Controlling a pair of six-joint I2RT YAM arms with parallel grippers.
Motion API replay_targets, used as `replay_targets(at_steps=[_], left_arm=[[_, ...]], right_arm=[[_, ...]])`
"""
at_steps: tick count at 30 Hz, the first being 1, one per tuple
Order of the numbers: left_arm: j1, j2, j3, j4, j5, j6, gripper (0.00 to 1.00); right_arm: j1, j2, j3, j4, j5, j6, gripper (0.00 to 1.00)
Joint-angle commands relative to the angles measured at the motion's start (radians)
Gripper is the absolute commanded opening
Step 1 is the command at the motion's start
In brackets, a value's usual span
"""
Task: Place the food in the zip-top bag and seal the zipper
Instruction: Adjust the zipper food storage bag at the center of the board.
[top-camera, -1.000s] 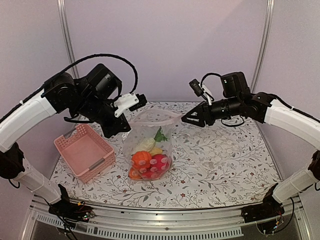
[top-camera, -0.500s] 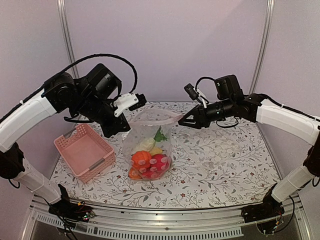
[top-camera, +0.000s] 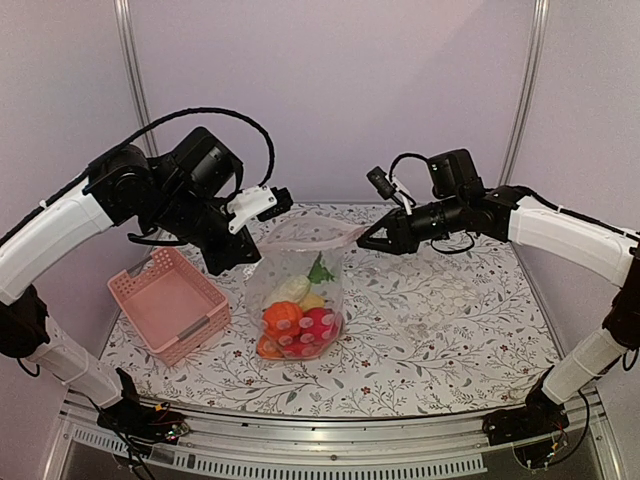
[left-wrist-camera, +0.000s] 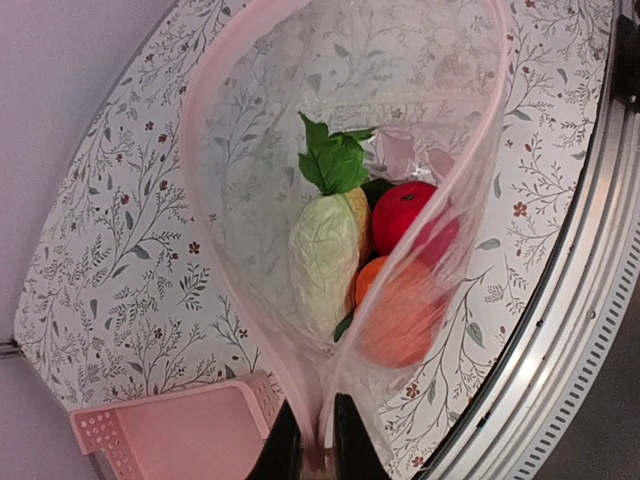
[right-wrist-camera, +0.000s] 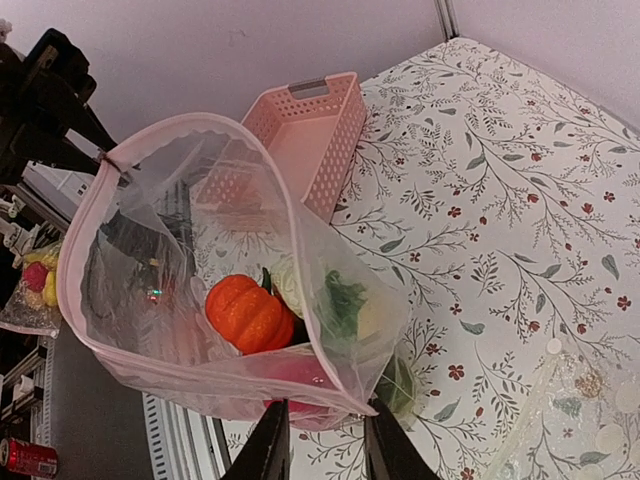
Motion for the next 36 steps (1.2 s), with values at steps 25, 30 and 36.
replay_targets(at_steps=[25,30,36], left_arm=[[0.015,0.012,0.005,-0.032,0.004,-0.003,0.0],[0.015,0.013,0.006,-0.032,0.001,-0.006,0.0],[0.015,0.013,0.005,-0.031,-0.044,-0.012,0.0]], right_arm=[[-0.025,0.053,0.087,0.011,-0.057,-0.075,0.26],[-0.025,0.064,0.099,0.001,-0.071,-0.084,0.09],[-0.024,0.044,0.088,0.021,-0.023,-0.068,0.0]])
